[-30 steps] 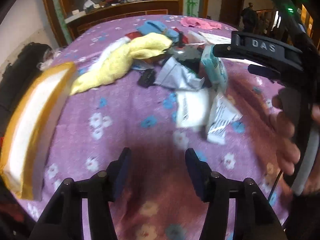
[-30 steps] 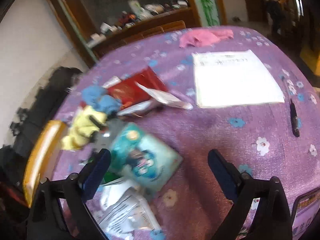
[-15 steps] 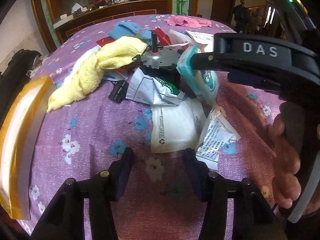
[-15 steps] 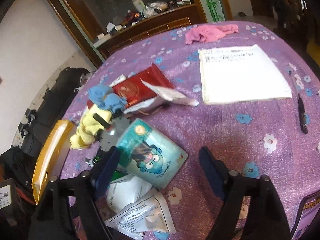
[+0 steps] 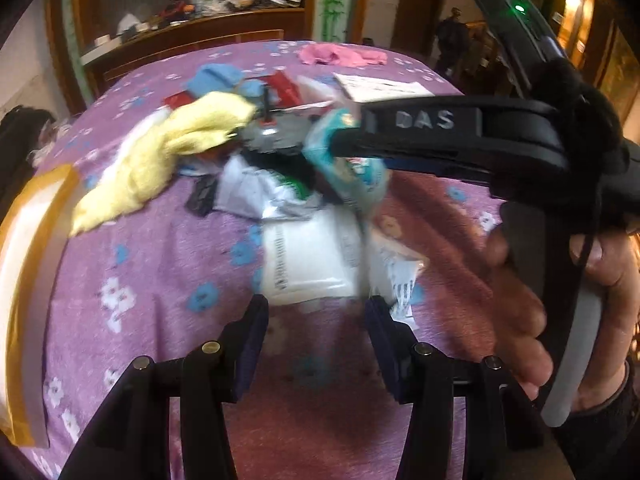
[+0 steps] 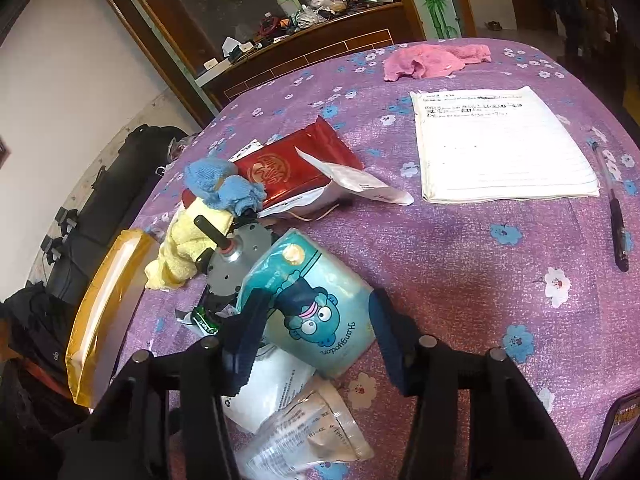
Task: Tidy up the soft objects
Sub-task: 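Grasp the teal cartoon packet with right tool while left tool grasps the white paper slip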
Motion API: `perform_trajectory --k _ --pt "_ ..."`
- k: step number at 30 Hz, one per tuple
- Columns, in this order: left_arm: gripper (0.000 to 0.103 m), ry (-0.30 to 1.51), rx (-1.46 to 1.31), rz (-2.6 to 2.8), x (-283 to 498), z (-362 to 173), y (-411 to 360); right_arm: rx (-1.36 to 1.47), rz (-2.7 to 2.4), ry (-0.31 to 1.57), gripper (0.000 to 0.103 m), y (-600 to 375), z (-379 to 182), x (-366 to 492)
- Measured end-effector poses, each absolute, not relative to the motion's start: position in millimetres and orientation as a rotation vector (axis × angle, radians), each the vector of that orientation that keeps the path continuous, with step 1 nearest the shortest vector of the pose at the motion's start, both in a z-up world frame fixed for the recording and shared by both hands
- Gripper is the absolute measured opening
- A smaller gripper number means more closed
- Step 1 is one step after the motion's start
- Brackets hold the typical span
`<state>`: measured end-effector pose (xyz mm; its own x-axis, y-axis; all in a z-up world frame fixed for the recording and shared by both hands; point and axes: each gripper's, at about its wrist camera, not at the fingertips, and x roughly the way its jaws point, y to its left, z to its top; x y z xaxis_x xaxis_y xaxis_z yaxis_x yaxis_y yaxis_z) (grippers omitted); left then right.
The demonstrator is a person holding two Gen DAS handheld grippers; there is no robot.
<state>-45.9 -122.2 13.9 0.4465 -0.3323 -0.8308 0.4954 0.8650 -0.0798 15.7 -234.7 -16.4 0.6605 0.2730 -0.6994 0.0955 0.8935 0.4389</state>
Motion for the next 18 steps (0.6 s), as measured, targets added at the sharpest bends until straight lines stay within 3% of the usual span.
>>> perform_trajectory --k 6,11,13,18 --pt "0.053 0.990 0.084 -0.589 -44 29 -108 0.581 0.142 0.819 0.086 -253 -11 11" --pt "0.053 1.060 0.131 -0.634 -32 8 -144 0.640 0.131 0.851 0.086 -261 -18 13" --pt "0.048 1.126 0.117 -0.641 -22 -1 -159 0.680 0.126 0.847 0.086 -269 -22 12" --pt "0.048 1.153 0.043 -0.639 -13 5 -163 0.764 0.132 0.869 0.086 -285 -37 15"
